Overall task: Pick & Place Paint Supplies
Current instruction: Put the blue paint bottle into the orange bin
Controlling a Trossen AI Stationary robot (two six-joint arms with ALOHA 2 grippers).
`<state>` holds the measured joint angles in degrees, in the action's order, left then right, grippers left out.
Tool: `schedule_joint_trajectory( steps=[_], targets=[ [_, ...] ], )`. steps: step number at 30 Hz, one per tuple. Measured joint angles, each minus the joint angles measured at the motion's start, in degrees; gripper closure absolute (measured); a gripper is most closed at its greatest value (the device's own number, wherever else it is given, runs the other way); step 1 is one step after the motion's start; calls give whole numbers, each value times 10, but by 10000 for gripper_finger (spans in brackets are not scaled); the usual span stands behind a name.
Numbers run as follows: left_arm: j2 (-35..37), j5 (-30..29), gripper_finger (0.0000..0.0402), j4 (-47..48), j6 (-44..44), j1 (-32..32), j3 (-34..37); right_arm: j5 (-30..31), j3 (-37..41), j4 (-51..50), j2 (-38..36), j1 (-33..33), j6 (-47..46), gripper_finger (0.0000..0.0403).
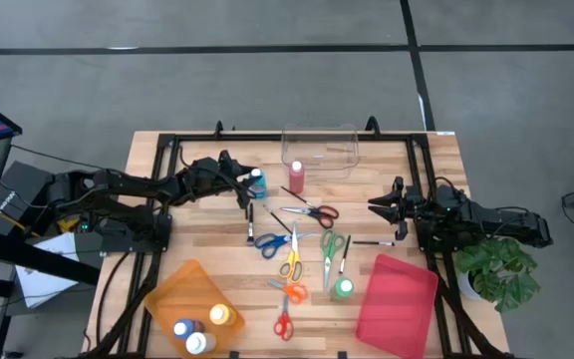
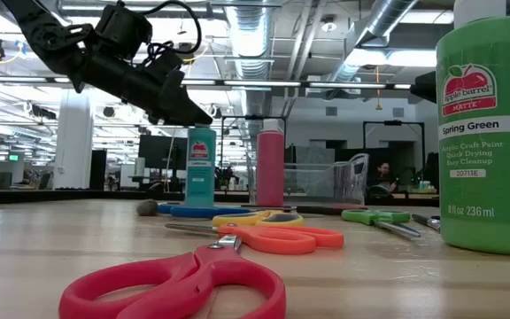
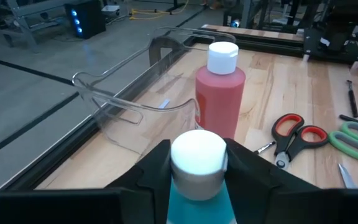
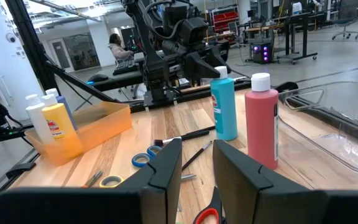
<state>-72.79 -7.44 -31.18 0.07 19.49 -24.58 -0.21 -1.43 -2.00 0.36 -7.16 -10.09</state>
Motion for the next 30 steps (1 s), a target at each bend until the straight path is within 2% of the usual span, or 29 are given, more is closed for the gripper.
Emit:
schedule_joint_trajectory(
  steps=[5,8,14,21,30],
  targets=[
    [7,-1,276,5,-13,0,0,0,0,0,0,0,0,314],
    [25,9,283,14,-18,-7,2,0,0,0,0,0,0,314],
    [90,34,288,8,-21,-45,2,0,0,0,0,0,0,314],
    [223,39,288,108,-21,-130,1,0,0,0,0,0,0,314],
    [383,43,288,253,-21,-290,1,0,0,0,0,0,0,314]
  ],
)
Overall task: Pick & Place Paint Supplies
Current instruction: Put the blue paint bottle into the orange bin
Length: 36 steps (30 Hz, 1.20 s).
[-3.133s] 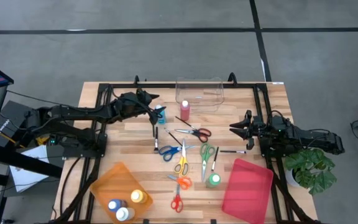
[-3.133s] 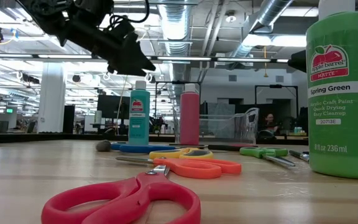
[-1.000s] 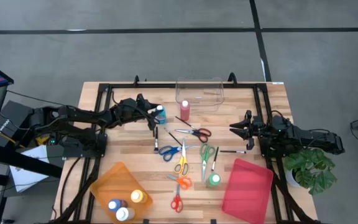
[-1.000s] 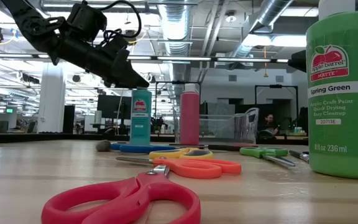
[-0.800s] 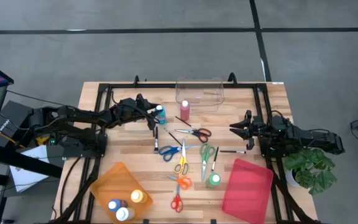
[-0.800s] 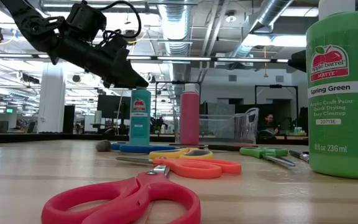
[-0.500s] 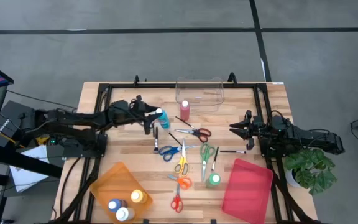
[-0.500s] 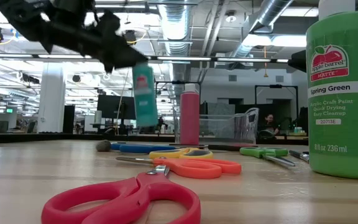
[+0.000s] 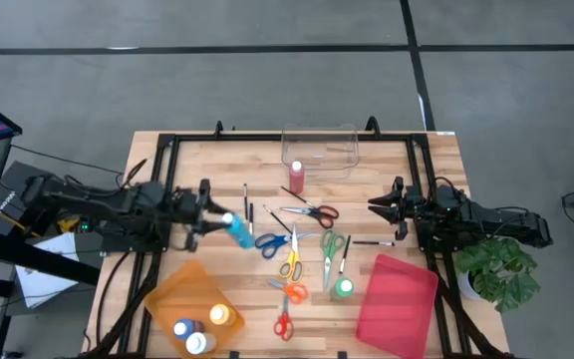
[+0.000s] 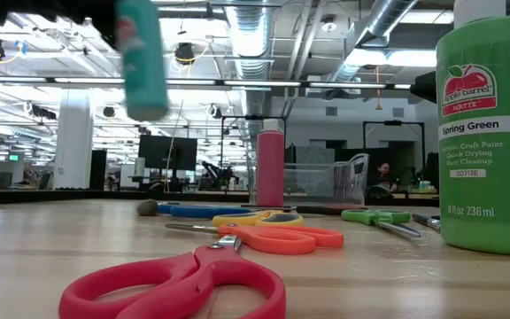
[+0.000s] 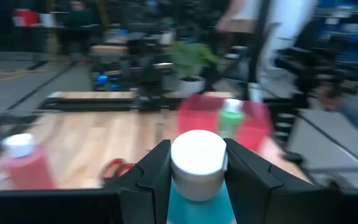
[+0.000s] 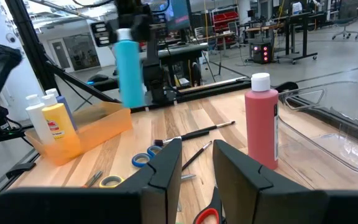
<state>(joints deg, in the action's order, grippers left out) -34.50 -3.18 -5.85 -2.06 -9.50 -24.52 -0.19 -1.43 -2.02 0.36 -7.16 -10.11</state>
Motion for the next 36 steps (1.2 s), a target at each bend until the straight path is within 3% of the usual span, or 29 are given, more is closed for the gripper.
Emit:
schedule_joint_trajectory(
  steps=[10,28,36],
  targets=[
    [53,-2,286,106,-58,-154,0,0,0,0,0,0,0,314],
    [53,-59,286,94,-104,-334,-3,0,0,0,0,0,-1,314],
    [27,-163,285,103,-105,-414,25,2,0,0,0,0,-1,314]
  ],
)
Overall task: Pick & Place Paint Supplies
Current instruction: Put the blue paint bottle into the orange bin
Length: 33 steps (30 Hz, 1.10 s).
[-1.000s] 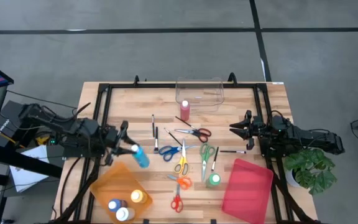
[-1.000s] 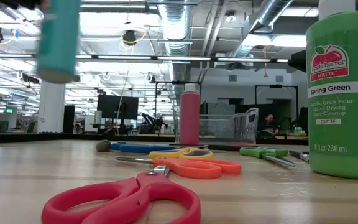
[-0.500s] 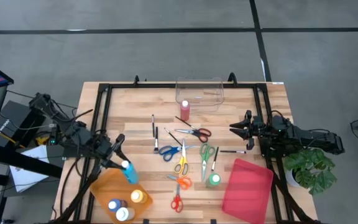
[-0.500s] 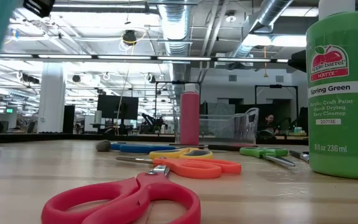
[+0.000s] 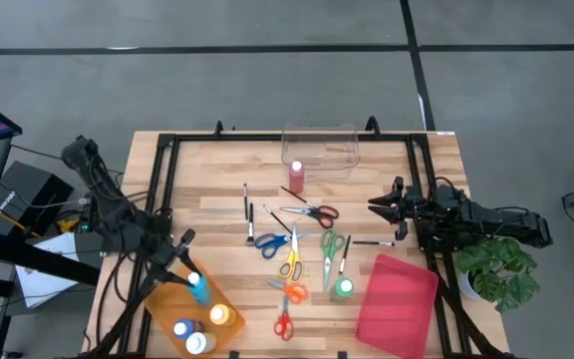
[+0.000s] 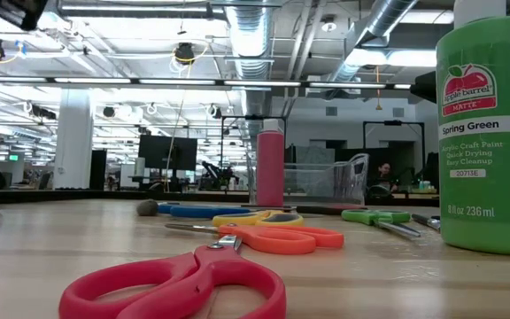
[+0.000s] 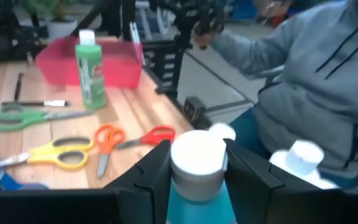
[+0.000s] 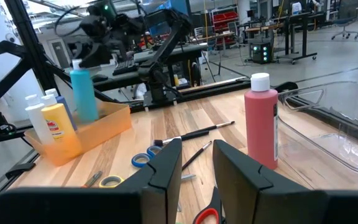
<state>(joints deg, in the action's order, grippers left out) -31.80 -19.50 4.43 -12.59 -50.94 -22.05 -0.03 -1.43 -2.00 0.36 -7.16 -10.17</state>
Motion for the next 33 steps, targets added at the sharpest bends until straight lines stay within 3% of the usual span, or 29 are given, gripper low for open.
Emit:
schedule_joint_trajectory(
  steps=[11,23,33],
  targets=[
    [-72,-47,283,-120,1,-55,31,0,0,0,0,0,0,314],
    [-168,-57,282,-160,3,-57,32,0,0,0,0,0,-4,314],
    [-183,-58,272,-166,3,-57,32,1,0,0,0,0,-3,314]
  ],
)
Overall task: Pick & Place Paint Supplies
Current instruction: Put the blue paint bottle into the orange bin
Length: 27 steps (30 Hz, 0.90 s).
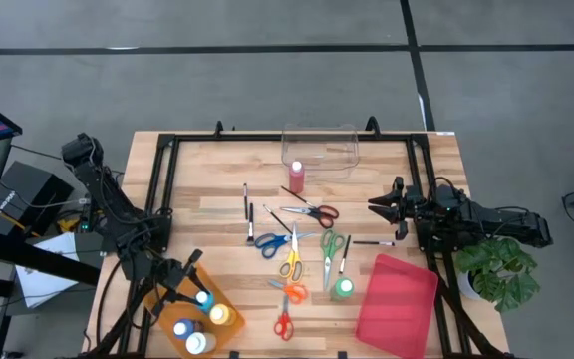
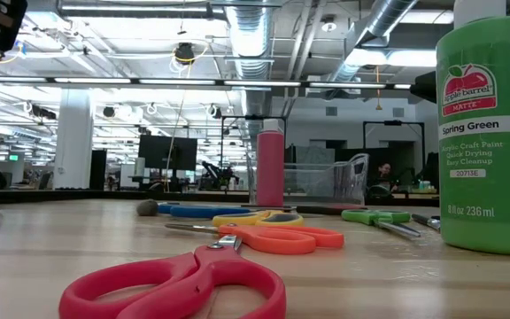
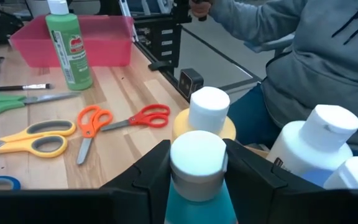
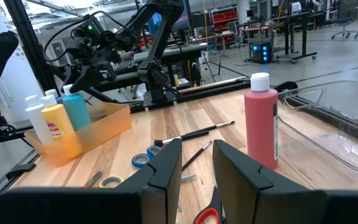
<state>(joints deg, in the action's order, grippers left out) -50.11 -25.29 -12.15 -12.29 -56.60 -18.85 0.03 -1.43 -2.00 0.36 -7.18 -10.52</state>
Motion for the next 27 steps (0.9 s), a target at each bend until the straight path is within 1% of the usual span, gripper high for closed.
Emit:
schedule_joint_trajectory(
  steps=[14,22,27],
  targets=[
    [0,0,260,-17,-1,0,-1,0,0,0,0,0,0,314],
    [0,0,261,-25,-2,0,-1,0,0,0,0,0,0,314],
    [0,-4,247,-45,-1,2,-1,0,0,0,0,0,0,314]
  ],
)
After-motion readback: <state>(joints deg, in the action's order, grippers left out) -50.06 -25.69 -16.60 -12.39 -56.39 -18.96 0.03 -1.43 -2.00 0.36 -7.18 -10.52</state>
